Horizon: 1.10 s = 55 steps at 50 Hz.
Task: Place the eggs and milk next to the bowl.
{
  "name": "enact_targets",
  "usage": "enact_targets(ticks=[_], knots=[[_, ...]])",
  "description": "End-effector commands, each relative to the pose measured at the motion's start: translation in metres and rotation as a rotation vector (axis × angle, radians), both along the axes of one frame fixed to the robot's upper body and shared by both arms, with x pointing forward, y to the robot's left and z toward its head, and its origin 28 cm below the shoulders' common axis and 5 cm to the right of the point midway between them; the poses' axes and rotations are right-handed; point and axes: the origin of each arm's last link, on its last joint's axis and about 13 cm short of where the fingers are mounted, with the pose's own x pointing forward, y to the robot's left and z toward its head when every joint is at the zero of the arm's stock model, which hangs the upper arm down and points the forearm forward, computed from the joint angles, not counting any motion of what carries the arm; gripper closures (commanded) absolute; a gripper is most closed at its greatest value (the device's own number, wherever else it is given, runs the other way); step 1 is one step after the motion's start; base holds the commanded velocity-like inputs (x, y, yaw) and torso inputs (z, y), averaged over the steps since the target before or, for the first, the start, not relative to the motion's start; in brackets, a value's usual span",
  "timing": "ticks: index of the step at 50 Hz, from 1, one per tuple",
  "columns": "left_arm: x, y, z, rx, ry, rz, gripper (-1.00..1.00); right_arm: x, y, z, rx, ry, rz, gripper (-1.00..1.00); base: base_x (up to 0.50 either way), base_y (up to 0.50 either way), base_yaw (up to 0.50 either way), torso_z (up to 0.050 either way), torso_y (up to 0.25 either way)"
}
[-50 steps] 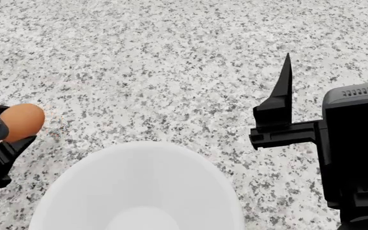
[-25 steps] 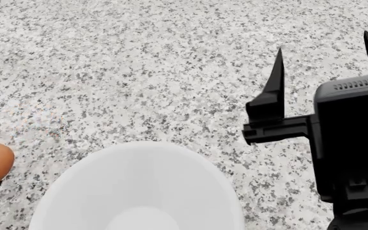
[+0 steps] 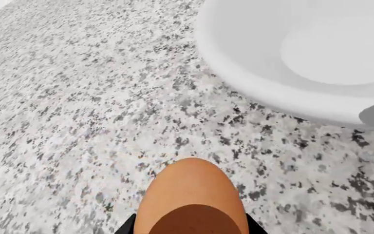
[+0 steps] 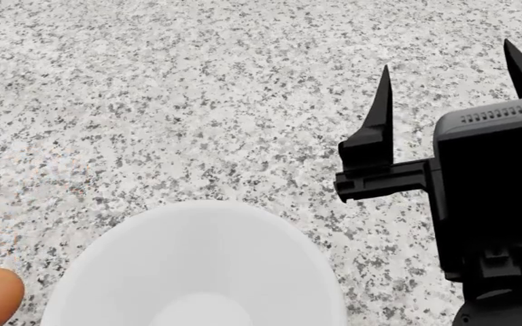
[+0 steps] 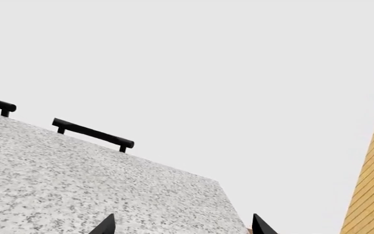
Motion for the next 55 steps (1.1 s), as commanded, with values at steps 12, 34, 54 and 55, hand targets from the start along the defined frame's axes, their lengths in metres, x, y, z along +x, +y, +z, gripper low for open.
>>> enact_targets(ticks=[12,34,54,55], knots=[[-0.019,-0.009,-0.008,-0.025,0.057,-0.106,1.00,-0.001,0.000,0.000,0.009,-0.015,-0.003,-1.00,0.00,0.00,0.00,0.000,0.000],[-0.020,-0.014,-0.013,-0.016,0.081,-0.149,1.00,-0.001,-0.001,0.000,0.010,-0.013,-0.005,-1.00,0.00,0.00,0.00,0.000,0.000],[-0.024,-0.018,-0.018,-0.012,0.109,-0.189,1.00,-0.001,-0.002,-0.002,0.011,-0.012,-0.007,-1.00,0.00,0.00,0.00,0.000,0.000],[-0.024,-0.018,-0.018,-0.013,0.110,-0.188,1.00,-0.001,-0.002,-0.002,0.012,-0.012,-0.008,-1.00,0.00,0.00,0.00,0.000,0.000]])
